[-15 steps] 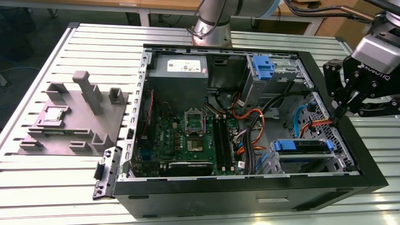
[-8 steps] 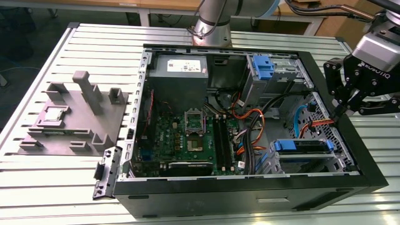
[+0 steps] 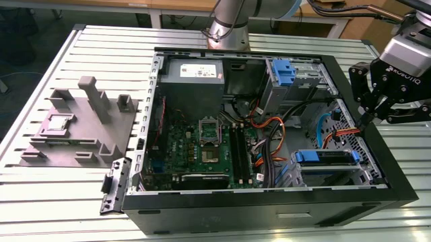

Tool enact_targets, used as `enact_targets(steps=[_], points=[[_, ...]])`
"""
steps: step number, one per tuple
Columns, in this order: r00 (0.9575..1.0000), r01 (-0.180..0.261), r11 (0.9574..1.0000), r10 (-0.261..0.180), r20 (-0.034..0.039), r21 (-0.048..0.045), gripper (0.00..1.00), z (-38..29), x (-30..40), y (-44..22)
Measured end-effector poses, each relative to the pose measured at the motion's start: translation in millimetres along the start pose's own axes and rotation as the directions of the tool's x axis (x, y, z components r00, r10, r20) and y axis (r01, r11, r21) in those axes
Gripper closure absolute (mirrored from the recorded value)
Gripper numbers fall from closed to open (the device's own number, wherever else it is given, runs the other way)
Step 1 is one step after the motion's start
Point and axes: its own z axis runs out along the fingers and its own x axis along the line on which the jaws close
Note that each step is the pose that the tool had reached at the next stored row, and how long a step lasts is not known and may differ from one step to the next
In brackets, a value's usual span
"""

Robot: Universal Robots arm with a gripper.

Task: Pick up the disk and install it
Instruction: 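Insert the first disk wire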

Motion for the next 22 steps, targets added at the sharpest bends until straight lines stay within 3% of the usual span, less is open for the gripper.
enact_targets(steps=[1, 2, 7, 10, 12, 13, 17, 22], points=[[1.0000, 0.000, 1.0000, 0.000, 0.0000, 0.0001, 0.89, 0.1, 0.1, -0.3], [1.0000, 0.002, 1.0000, -0.002, -0.0003, -0.0001, 0.82, 0.1, 0.2, -0.4], [0.9986, 0.052, 0.9987, -0.052, -0.0079, -0.0009, 0.82, 0.7, 0.3, -0.6], [0.9968, 0.073, 0.9972, -0.073, -0.0313, -0.0158, 0.82, 0.8, 0.3, -0.6], [0.9958, 0.082, 0.9964, -0.083, -0.0386, -0.0203, 0.81, 1.0, 0.3, -0.6], [0.9954, 0.084, 0.9962, -0.085, -0.0436, -0.0239, 0.75, 1.0, 0.2, -0.7], [0.9940, 0.085, 0.9956, -0.088, -0.0655, -0.0400, 0.75, 1.3, -0.7, -1.2], [0.9940, 0.085, 0.9956, -0.088, -0.0659, -0.0404, 0.75, 1.3, -0.8, -1.2]])
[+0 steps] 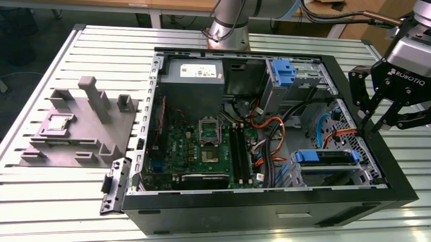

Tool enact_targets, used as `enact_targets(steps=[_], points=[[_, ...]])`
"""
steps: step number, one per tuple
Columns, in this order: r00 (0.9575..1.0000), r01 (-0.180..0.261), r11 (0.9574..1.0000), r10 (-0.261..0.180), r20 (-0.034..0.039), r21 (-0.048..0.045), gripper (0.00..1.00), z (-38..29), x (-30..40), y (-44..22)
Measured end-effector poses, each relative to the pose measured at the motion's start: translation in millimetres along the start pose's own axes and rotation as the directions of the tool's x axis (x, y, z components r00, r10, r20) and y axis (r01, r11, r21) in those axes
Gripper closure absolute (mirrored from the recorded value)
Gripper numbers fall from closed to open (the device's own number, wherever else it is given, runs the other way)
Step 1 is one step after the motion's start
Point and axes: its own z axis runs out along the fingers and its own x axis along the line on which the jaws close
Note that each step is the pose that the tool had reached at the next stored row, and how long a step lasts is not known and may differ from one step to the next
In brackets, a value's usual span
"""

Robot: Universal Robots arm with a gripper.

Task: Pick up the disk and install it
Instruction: 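Insert the first disk wire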

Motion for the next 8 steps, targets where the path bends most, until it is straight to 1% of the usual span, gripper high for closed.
enact_targets(steps=[8], points=[[1.0000, 0.000, 1.0000, 0.000, -0.0001, -0.0001, 0.75, 0.0, 0.0, 0.0]])
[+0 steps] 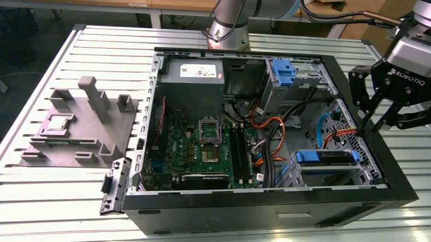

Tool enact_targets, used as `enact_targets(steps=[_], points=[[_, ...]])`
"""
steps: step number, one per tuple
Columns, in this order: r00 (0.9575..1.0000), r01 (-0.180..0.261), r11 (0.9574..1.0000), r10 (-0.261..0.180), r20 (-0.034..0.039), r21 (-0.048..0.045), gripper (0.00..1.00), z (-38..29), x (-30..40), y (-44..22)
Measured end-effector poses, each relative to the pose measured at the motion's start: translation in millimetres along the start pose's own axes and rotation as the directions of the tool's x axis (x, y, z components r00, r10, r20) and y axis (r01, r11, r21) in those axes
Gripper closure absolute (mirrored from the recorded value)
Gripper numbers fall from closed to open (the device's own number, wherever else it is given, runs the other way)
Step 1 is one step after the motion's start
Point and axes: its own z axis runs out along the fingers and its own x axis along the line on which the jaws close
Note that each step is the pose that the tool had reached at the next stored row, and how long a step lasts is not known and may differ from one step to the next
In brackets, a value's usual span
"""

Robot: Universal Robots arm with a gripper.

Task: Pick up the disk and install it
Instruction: 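Insert the first disk wire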

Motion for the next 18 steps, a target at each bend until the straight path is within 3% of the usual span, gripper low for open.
enact_targets(steps=[7, 14, 18], points=[[0.9991, 0.043, 0.9991, -0.043, -0.0045, 0.0045, 0.75, 0.7, -0.2, -0.1], [0.9990, 0.044, 0.9990, -0.044, -0.0057, 0.0037, 0.75, 1.8, -5.6, -4.1], [0.9987, 0.046, 0.9989, -0.046, -0.0207, -0.0082, 0.75, 2.9, -8.3, -6.2]])
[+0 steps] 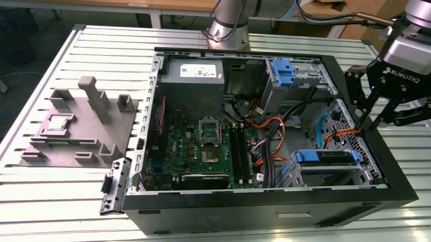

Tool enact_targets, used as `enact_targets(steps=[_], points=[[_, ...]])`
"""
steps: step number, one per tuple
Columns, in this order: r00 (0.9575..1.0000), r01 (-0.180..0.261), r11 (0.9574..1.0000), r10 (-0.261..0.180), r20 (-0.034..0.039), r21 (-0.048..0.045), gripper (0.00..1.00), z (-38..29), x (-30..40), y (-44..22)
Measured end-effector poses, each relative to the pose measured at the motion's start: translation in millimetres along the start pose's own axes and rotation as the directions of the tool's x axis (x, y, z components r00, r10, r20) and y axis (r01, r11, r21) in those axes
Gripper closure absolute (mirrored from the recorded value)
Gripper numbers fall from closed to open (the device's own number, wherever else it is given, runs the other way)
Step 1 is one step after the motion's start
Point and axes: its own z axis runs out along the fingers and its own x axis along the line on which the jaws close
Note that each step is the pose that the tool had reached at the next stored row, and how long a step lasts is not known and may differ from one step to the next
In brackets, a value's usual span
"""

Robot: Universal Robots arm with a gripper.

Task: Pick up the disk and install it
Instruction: 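Insert the first disk wire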

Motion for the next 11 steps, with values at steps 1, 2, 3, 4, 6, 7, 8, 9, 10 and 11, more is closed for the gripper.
enact_targets(steps=[1, 2, 3, 4, 6, 7, 8, 9, 10, 11], points=[[1.0000, 0.001, 1.0000, -0.001, -0.0051, -0.0040, 0.75, 0.1, -0.3, -0.3], [0.9999, 0.002, 1.0000, -0.002, -0.0106, -0.0082, 0.75, 0.3, -0.7, -0.7], [0.9999, 0.003, 0.9999, -0.003, -0.0125, -0.0096, 0.75, 0.6, -0.9, -0.9], [0.9999, 0.006, 0.9999, -0.006, -0.0128, -0.0092, 0.75, 0.8, -0.9, -0.9], [0.9998, 0.013, 0.9999, -0.014, -0.0136, -0.0080, 0.75, 1.1, -1.0, -1.0], [0.9997, 0.017, 0.9998, -0.018, -0.0139, -0.0074, 0.75, 1.3, -1.0, -1.0], [0.9997, 0.021, 0.9998, -0.021, -0.0143, -0.0068, 0.75, 1.4, -1.1, -1.0], [0.9996, 0.024, 0.9997, -0.024, -0.0145, -0.0062, 0.75, 1.6, -1.1, -1.1], [0.9995, 0.027, 0.9996, -0.027, -0.0147, -0.0056, 0.75, 1.7, -1.2, -1.1], [0.9995, 0.028, 0.9996, -0.028, -0.0153, -0.0051, 0.75, 1.8, -1.2, -1.1]])
